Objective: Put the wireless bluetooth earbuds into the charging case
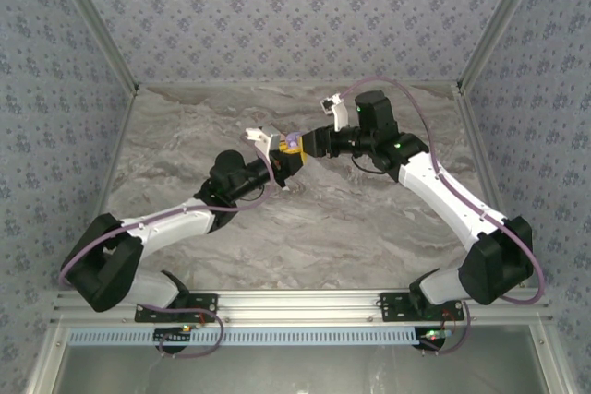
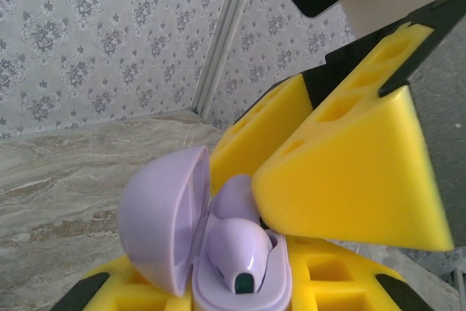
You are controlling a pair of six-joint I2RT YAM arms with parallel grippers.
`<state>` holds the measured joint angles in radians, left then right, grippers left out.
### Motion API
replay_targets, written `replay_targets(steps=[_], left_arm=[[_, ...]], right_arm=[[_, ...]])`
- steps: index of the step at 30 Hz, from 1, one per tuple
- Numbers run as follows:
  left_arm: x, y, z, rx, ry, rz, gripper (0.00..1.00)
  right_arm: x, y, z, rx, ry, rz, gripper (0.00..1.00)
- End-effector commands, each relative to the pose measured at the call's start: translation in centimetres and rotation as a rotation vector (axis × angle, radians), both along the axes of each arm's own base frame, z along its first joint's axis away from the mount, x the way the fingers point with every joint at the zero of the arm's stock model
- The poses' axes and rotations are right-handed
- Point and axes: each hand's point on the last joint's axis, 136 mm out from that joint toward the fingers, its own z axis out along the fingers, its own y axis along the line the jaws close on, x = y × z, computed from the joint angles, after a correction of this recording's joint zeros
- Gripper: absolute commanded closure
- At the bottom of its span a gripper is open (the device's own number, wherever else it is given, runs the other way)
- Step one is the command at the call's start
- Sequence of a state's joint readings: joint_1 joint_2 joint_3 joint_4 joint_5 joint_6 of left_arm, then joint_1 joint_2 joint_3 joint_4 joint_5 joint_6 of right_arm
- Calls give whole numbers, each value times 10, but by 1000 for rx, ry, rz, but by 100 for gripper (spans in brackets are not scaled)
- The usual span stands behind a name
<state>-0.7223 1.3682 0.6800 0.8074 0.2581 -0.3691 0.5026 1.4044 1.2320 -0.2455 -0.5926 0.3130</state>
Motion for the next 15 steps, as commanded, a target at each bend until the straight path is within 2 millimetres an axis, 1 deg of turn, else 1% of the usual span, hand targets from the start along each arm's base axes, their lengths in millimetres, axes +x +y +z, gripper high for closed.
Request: replay_targets(steps=[1, 3, 8, 12, 15], left_arm=[[-5, -2, 33, -2, -85, -28, 90], [-6, -4, 27, 18, -73, -38, 90], [-10, -10, 22, 54, -89, -86, 90], [-18, -17, 24, 79, -119, -151, 90], [-26, -22, 26, 91, -143, -207, 90]], right_arm=[[-2, -10, 18, -36, -53, -32, 51], [-1, -18, 18, -57, -60, -56, 49], [5, -42, 13, -87, -44, -118, 49], [10, -62, 9, -92, -32, -160, 49], [11, -73, 0, -110, 0, -168, 50]])
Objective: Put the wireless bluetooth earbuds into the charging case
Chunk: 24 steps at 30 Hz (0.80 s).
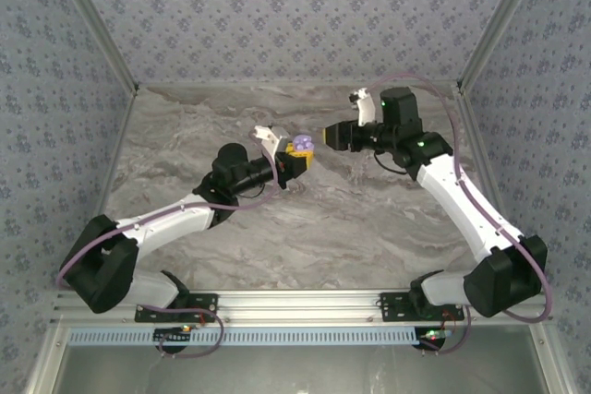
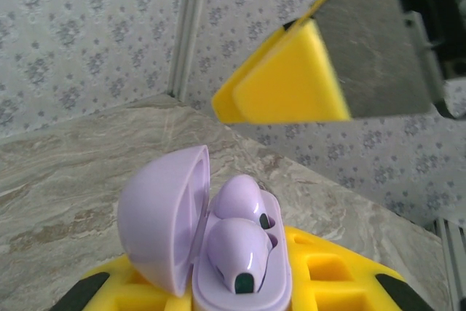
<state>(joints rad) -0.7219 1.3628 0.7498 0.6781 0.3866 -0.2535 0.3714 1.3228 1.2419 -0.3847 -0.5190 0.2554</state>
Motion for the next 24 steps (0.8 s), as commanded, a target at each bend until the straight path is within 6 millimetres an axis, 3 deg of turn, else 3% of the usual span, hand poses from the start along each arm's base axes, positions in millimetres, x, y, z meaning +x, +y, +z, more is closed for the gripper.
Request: replay_targets(steps=[1, 5, 11, 16, 24], left_arm=[[-13, -8, 23, -4, -86, -97, 90], [-23, -12, 27, 0, -114, -159, 90], [-37, -18, 33, -25, -135, -260, 90], [-45, -23, 37, -42, -140, -318, 90], [-46, -26, 34, -41, -137, -342, 90]], right_arm=[[-6, -13, -10, -29, 35, 1, 50], [-8, -18, -24, 5, 108, 40, 55], [-17, -9, -34, 43, 155, 134, 65], [-23, 1, -34, 81, 177, 204, 72], [-37, 19, -29, 102, 179, 311, 74]])
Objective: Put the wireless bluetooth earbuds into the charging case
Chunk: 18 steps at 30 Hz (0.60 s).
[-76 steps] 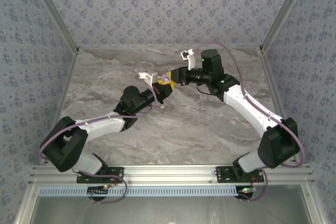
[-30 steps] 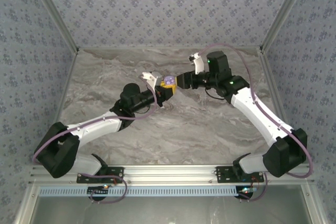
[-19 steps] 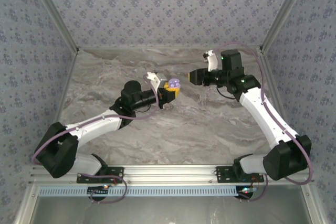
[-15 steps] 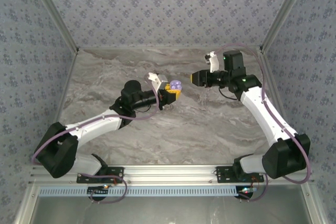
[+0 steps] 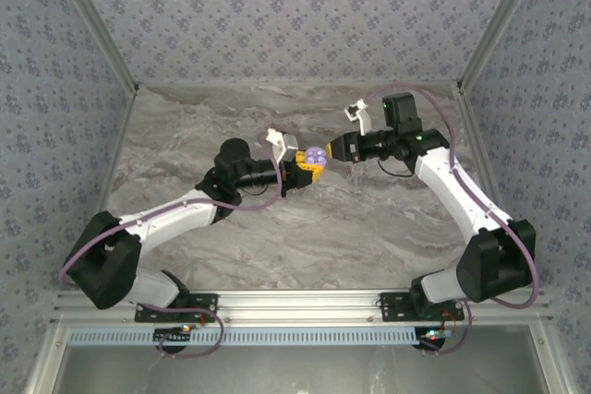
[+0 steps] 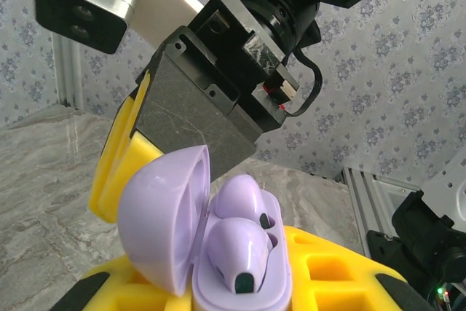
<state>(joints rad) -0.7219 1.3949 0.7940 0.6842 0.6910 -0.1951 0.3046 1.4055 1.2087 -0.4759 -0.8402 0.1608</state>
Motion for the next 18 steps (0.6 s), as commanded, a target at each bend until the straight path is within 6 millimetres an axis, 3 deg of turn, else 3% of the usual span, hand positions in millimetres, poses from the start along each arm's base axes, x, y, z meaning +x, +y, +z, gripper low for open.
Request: replay_targets(steps=[1, 18], left_arm=[[-3, -4, 25, -54, -61, -42, 90], [0, -6, 16, -40, -30, -32, 90]], right_arm=[[-12, 11, 10, 32, -6, 85, 74], [-27, 23, 34, 101, -66, 171, 75]])
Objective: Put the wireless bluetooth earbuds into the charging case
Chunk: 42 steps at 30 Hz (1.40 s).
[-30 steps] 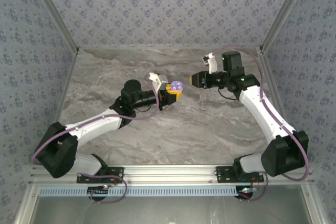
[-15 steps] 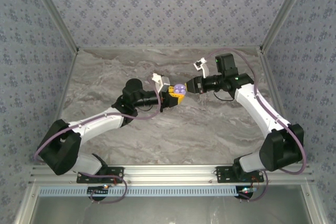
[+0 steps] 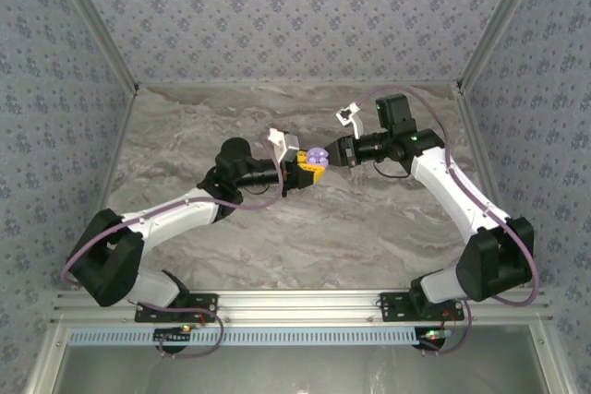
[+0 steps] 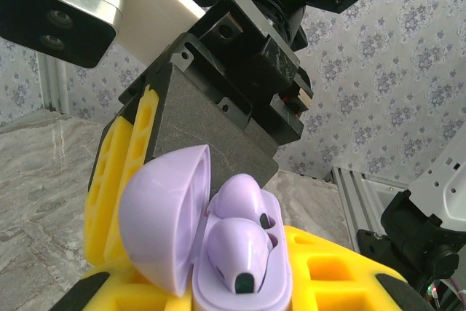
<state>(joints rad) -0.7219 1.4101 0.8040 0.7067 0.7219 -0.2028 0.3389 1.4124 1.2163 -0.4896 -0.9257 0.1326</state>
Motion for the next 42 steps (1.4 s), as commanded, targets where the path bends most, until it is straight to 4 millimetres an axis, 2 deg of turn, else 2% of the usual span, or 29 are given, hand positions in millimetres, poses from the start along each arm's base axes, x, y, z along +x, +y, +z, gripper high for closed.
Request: replay_targets(steps=[1, 23, 31, 35, 39, 42], left_arm=[[4, -3, 12, -26, -20, 4, 90], [16, -3, -10, 33, 54, 55, 90], [22, -2, -13, 41, 64, 88, 90], [37, 3, -19, 62, 93, 179, 90], [59, 13, -33, 124, 151, 300, 89], [72, 21, -45, 163, 195, 387, 88]], right_arm=[[-9, 6, 28, 58, -74, 60, 75], [-3, -5, 43, 64, -174, -16, 76], [-1, -8, 36, 32, -165, -40, 76], [20, -25, 17, -95, -161, -185, 73], [41, -52, -4, -230, -146, -349, 72], [52, -69, -12, -278, -122, -435, 72]])
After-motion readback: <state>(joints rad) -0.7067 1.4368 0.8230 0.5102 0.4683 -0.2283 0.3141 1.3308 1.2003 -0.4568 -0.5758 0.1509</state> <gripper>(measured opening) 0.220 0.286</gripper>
